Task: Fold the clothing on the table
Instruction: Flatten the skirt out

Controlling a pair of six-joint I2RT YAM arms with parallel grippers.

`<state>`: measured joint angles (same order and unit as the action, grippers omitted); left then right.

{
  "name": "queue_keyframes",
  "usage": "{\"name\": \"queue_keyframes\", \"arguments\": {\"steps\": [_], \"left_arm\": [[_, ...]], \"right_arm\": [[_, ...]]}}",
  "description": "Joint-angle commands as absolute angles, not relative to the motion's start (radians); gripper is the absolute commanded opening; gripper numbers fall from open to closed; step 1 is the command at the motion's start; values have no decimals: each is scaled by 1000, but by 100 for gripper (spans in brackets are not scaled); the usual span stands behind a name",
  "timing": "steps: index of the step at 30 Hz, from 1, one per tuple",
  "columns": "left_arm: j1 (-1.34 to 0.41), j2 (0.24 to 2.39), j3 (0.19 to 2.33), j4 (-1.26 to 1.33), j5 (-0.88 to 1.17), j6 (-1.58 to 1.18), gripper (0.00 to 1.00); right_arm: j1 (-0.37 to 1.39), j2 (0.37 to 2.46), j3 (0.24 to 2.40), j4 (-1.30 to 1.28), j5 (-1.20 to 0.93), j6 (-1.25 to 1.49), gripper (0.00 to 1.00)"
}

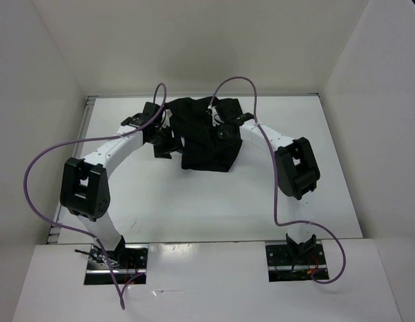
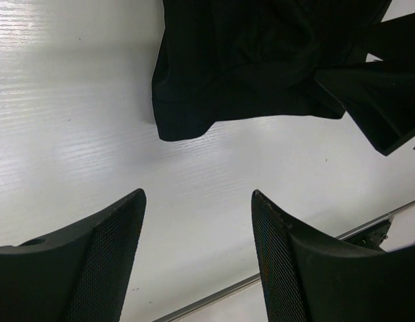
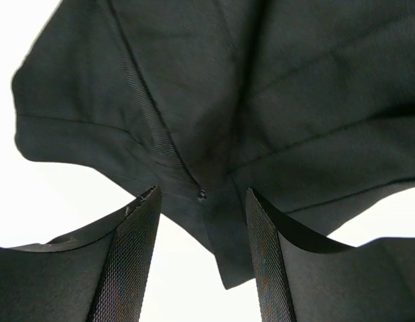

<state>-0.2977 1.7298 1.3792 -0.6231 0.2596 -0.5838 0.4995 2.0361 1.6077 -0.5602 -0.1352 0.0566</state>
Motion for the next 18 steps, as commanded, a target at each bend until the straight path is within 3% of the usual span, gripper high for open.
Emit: {"name": "queue_keyframes", "arguments": {"steps": [1,12,15,16,18], "left_arm": [[-299,1695,1365,-612,259,-597,71],[-270,1695,1365,-621,268,-569,71],[-261,1695,1365,-621,288,-558,71],[-261,1695,1365,-621,288,-558,71],[-261,1695,1365,-621,288,-558,71]], "right_arm": [[535,2054,1660,-537,-133,15,59],[545,2151,1718,-488,-106,-14,59],[554,2172,1727,-465,-78,-35,49],[554,2172,1745,-465,-58,-35,34],[563,2181,1772,-494,-48,-35,15]]}}
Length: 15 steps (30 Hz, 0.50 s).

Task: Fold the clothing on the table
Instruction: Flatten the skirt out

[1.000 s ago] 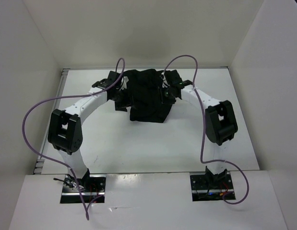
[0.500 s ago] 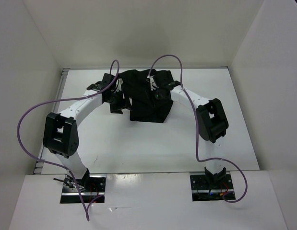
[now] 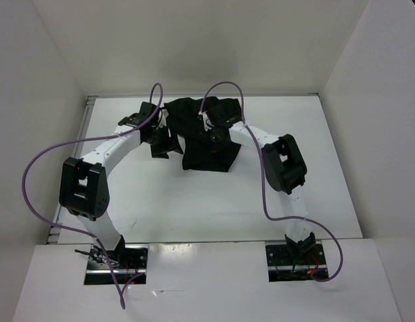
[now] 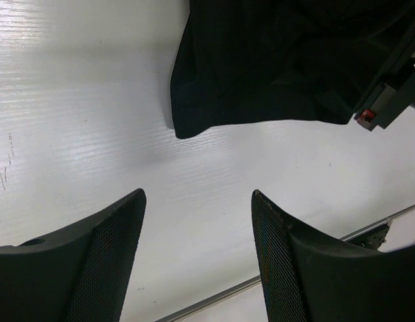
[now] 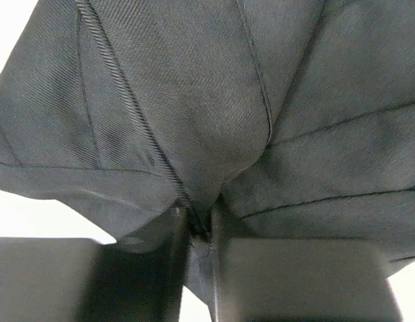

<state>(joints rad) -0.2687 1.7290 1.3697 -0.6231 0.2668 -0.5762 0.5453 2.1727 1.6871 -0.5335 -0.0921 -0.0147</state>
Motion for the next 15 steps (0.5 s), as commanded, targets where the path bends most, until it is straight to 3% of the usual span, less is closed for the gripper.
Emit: {"name": "queue_keyframes", "arguments": {"steps": [1,8,15], "left_arm": [[-261,1695,1365,-621,288,-558,71],[-242,1675,1333,-612,307,-549,71],[-201,1666,1296,-577,341,-560,71]], "right_arm": [[563,2181,1798,-508,-48,-22,3],[572,2008,1876,-621,-98,49,0],[514,1948,2274,-775,-355,91,0]]}}
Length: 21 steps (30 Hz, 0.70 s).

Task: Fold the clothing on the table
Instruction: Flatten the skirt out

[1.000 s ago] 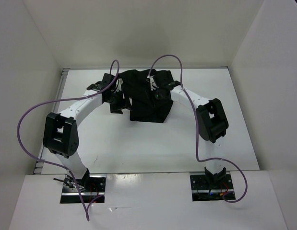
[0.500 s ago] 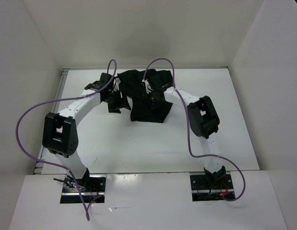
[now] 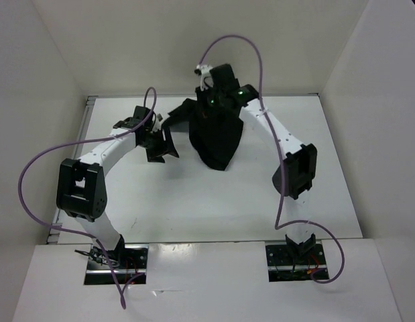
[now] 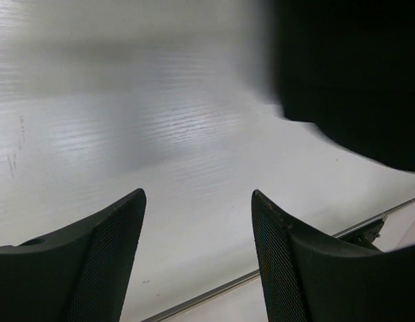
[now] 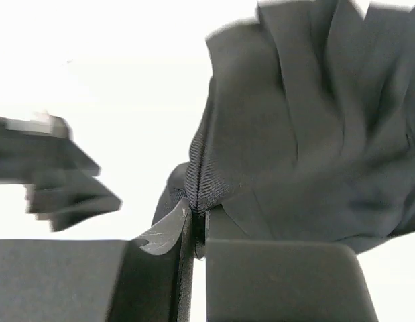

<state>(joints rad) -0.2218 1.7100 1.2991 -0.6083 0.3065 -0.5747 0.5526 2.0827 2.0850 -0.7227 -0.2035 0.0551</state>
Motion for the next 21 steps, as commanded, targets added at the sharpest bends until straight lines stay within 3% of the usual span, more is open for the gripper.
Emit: {"name": "queue_keyframes", "arguments": {"steps": [1,3,9,14,21], "left_arm": [[-201,1666,1296,-565,350,-560,71],[-190,1666,1296,-565,350,-560,71],[-181,1666,1287,-543,368,-560,71],[-172,1700,1299,-543,377,-549,71],[-172,1752,1355,-563,396,-528,71]], "right_arm": [[500,1948,2302,-793,-380,106,0],[459,1948,2333,-802,-413,132,0],[338,1938,2301,-876,-240,230,0],[244,1777,2191,-831,-124,250,0],[259,1710,2261,-813,-257,241,0]]}}
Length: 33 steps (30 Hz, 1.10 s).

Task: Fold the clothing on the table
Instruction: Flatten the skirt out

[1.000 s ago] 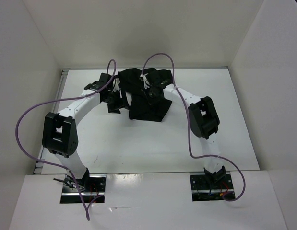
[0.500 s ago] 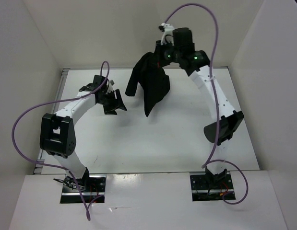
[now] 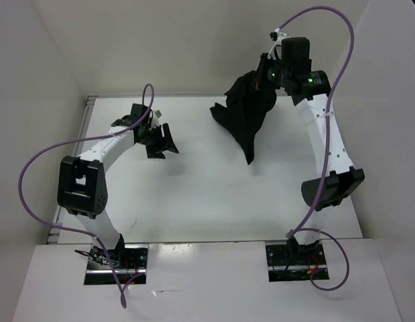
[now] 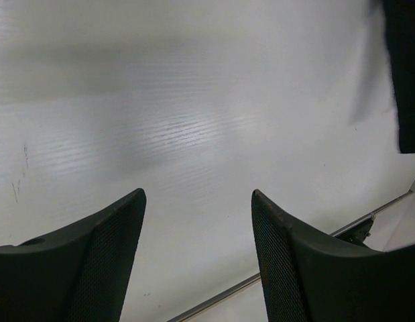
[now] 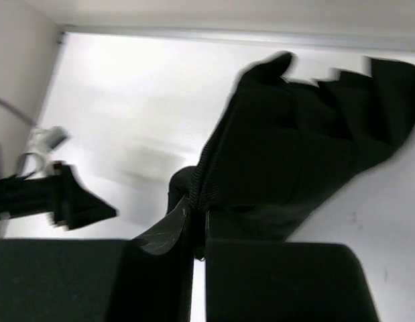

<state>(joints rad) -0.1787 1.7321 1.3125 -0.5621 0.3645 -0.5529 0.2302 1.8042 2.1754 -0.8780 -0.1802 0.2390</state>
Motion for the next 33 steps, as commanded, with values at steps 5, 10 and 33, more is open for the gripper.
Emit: {"name": "queue_keyframes", "arguments": {"steps": [5,10,33], "left_arm": [[-172,1752,1344,-563,396,-528,71],[-140,1700,1284,-563,396,-528,71],[-18,1822,1426,-538,335,-454,70]], "right_arm": [[411,1931,2471,-957,-270,166,0],[589,2250,2586,-1082,-327,132,1],[621,1912,1757,-944,20,353,51]]}}
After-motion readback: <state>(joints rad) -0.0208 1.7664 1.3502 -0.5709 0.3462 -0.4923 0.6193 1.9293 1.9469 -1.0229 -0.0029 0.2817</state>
